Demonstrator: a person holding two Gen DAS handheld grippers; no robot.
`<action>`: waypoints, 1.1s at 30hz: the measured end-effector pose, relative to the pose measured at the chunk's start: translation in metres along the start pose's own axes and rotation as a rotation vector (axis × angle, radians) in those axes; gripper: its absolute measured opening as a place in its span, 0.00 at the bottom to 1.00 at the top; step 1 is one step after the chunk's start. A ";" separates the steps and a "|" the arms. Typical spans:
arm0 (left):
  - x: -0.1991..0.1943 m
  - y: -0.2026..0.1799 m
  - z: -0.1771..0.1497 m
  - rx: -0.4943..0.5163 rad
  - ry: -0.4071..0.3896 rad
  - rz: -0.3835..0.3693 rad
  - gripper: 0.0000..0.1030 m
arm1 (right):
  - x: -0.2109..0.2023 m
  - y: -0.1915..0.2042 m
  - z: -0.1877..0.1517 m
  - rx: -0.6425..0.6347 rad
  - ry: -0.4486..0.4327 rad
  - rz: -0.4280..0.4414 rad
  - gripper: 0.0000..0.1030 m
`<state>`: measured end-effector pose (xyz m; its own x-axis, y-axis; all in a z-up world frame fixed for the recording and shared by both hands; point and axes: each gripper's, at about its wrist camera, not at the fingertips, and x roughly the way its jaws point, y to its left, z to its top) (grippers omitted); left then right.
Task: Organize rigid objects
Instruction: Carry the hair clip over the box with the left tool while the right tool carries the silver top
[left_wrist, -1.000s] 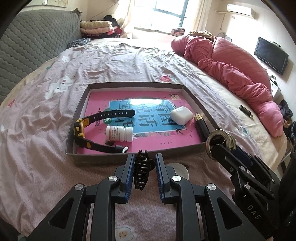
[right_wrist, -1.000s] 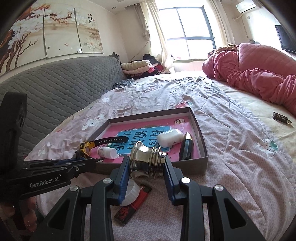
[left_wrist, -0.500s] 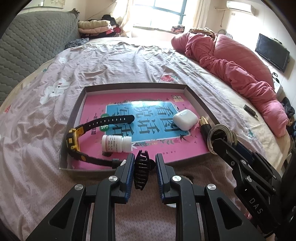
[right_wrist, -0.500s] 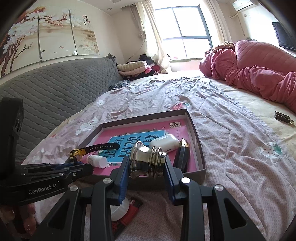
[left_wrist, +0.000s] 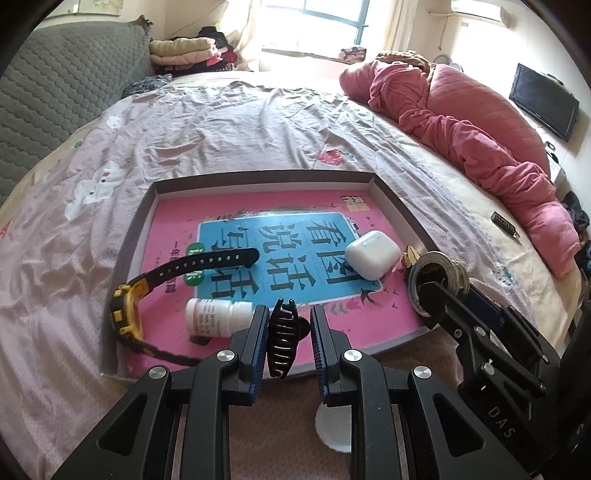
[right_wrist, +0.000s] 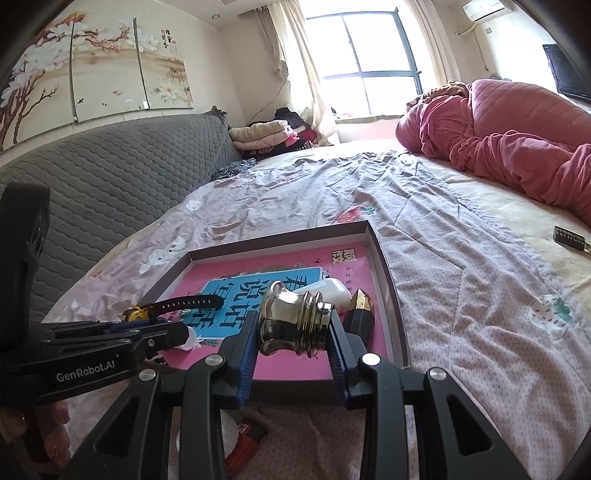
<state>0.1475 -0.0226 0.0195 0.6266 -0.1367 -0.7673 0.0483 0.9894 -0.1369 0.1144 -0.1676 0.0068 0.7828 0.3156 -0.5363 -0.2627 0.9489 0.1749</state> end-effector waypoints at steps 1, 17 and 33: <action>0.002 -0.001 0.001 0.004 0.004 -0.001 0.22 | 0.001 0.000 0.000 -0.004 0.002 0.000 0.34; 0.028 -0.010 0.003 0.032 0.049 -0.024 0.22 | 0.021 0.000 -0.003 -0.037 0.069 -0.011 0.34; 0.048 -0.009 0.003 0.051 0.110 -0.031 0.22 | 0.031 0.000 -0.002 -0.051 0.101 -0.002 0.34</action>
<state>0.1793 -0.0379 -0.0138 0.5350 -0.1690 -0.8278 0.1075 0.9854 -0.1317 0.1374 -0.1583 -0.0114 0.7233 0.3095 -0.6173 -0.2917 0.9472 0.1330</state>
